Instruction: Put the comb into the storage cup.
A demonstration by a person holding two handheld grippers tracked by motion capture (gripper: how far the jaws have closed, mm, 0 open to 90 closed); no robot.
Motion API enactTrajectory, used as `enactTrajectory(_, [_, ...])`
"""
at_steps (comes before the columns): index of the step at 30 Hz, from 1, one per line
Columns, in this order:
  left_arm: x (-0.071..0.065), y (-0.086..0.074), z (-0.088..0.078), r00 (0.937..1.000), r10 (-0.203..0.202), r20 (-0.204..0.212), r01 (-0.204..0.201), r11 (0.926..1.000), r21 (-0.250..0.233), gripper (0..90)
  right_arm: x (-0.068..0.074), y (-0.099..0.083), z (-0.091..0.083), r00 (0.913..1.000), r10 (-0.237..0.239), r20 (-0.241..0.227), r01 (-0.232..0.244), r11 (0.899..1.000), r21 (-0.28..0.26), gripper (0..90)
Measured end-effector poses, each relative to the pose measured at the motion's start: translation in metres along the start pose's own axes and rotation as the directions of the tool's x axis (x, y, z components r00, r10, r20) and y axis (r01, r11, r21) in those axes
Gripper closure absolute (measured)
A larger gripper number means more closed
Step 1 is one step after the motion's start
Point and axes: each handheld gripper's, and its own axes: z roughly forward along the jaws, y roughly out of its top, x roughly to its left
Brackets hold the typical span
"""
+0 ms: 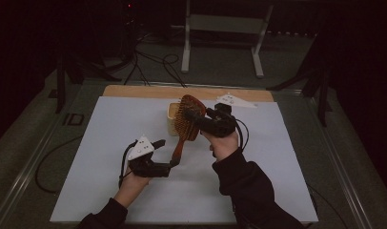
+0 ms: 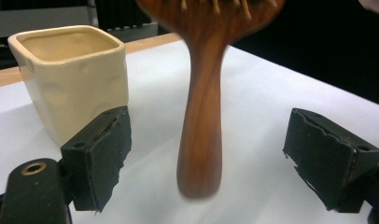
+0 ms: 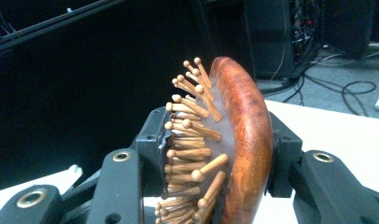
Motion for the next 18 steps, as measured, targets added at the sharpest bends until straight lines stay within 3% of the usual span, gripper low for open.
enactTrajectory(5, [0.006,-0.003,-0.008,0.9997,-0.002,0.023,0.002,1.0,0.001,7.8,-0.002,0.009,-0.001,0.9997,-0.024,0.01,0.024,1.0,-0.005,51.5])
enactTrajectory(7, [0.01,-0.006,-0.013,0.9985,-0.014,0.053,0.014,0.9999,0.005,1.6,-0.002,0.015,-0.001,0.9985,-0.054,0.009,0.054,0.999,-0.006,51.5])
enactTrajectory(11, [0.015,-0.015,-0.018,0.9976,-0.01,0.068,0.008,0.9994,0.034,0.0,-0.002,0.022,-0.001,0.9962,-0.087,0.009,0.087,0.996,-0.007,51.4])
enactTrajectory(18, [0.019,-0.023,-0.024,0.9987,-0.013,0.049,0.011,0.9991,0.04,0.0,-0.005,0.031,0.0,0.9944,-0.106,0.005,0.106,0.994,-0.004,51.5])
